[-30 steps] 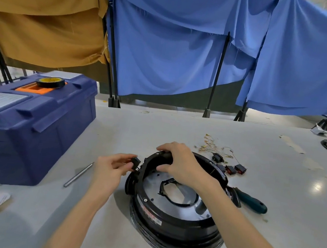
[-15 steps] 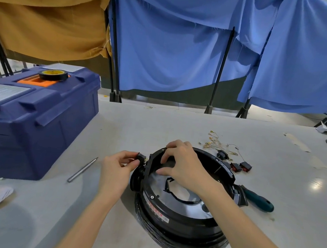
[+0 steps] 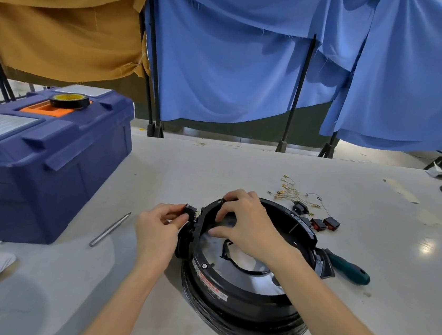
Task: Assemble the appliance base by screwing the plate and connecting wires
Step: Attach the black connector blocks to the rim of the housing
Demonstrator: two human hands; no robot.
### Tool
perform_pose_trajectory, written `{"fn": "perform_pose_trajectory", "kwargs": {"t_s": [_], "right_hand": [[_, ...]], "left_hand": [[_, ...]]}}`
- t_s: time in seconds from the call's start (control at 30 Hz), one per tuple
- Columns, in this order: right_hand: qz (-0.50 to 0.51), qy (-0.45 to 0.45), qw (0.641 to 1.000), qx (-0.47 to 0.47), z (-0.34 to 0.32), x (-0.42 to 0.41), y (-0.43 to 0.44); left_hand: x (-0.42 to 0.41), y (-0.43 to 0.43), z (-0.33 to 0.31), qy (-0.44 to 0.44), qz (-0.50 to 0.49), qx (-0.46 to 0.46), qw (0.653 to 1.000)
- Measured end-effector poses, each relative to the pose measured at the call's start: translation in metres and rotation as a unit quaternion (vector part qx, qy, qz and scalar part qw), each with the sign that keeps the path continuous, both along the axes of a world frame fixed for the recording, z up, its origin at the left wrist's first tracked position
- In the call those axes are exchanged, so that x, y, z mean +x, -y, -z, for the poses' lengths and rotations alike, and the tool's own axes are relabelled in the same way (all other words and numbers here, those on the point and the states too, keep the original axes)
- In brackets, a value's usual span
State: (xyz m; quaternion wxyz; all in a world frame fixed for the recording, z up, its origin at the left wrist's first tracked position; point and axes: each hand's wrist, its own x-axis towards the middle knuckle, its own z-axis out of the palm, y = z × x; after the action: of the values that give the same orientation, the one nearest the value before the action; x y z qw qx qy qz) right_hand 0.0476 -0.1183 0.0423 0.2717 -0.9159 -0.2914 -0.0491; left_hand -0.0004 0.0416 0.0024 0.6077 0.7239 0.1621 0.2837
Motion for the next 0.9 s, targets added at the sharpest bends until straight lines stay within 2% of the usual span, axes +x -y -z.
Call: {"fn": "perform_pose_trajectory", "kwargs": {"t_s": [0.47, 0.73, 0.9], "right_hand": [[0.0, 0.013, 1.0, -0.011, 0.0021, -0.0002, -0.0019], [0.004, 0.022, 1.0, -0.015, 0.0025, -0.001, -0.0025], [0.008, 0.028, 0.999, -0.018, 0.0025, -0.0009, -0.0037]], "left_hand": [[-0.0004, 0.0038, 0.0035, 0.011, 0.006, 0.013, 1.0], [0.0031, 0.0025, 0.0077, 0.005, -0.004, 0.066, 0.998], [0.0041, 0.0044, 0.0075, 0.018, -0.014, 0.158, 0.987]]}}
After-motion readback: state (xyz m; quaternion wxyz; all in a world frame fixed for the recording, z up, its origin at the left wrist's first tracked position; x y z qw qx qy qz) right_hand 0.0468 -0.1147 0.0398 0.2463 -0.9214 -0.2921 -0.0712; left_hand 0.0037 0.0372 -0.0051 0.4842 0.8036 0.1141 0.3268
